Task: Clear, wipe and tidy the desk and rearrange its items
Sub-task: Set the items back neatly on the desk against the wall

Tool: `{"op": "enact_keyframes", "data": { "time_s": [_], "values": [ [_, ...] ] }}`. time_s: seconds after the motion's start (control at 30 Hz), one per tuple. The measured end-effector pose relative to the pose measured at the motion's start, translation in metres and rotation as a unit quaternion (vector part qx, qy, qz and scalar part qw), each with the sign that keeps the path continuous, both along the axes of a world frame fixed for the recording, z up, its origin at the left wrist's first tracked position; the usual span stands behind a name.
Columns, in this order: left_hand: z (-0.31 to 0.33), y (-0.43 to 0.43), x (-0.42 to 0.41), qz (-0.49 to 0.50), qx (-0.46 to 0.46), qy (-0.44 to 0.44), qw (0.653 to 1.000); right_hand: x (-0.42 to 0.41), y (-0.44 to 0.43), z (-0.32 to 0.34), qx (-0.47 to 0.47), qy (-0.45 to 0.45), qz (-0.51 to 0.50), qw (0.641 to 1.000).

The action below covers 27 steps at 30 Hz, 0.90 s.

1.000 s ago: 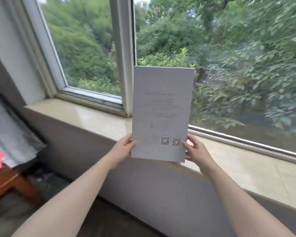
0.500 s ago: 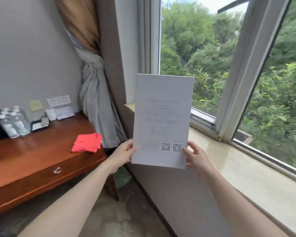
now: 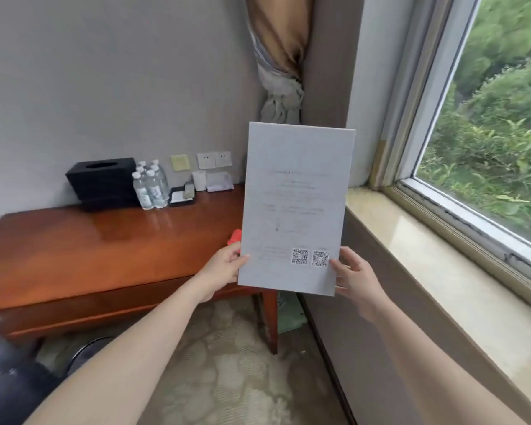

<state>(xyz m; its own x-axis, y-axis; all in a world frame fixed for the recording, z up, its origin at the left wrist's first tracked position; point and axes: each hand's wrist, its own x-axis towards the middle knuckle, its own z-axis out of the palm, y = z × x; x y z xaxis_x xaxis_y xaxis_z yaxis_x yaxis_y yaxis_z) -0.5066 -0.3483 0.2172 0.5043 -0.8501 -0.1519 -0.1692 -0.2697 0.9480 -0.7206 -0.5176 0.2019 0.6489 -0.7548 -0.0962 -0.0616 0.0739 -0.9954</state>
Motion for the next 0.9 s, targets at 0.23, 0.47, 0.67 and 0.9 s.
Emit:
{"op": "enact_keyframes", "data": {
  "time_s": [0.23, 0.47, 0.67, 0.9],
  "values": [
    [-0.017, 0.005, 0.039, 0.088, 0.03, 0.024, 0.995, 0.072, -0.035, -0.012, -0.011, 0.027, 0.097, 0.995],
    [-0.022, 0.005, 0.062, 0.18, 0.027, 0.045, 0.982, 0.14, -0.068, -0.02, -0.007, 0.052, 0.193, 0.98],
    [-0.02, 0.011, 0.082, 0.229, 0.026, 0.04, 0.972, 0.19, -0.079, -0.019, -0.004, 0.046, 0.25, 0.967],
    [-0.02, 0.031, 0.123, 0.275, 0.035, 0.038, 0.96, 0.255, -0.068, -0.017, 0.005, 0.045, 0.305, 0.951]
  ]
}}
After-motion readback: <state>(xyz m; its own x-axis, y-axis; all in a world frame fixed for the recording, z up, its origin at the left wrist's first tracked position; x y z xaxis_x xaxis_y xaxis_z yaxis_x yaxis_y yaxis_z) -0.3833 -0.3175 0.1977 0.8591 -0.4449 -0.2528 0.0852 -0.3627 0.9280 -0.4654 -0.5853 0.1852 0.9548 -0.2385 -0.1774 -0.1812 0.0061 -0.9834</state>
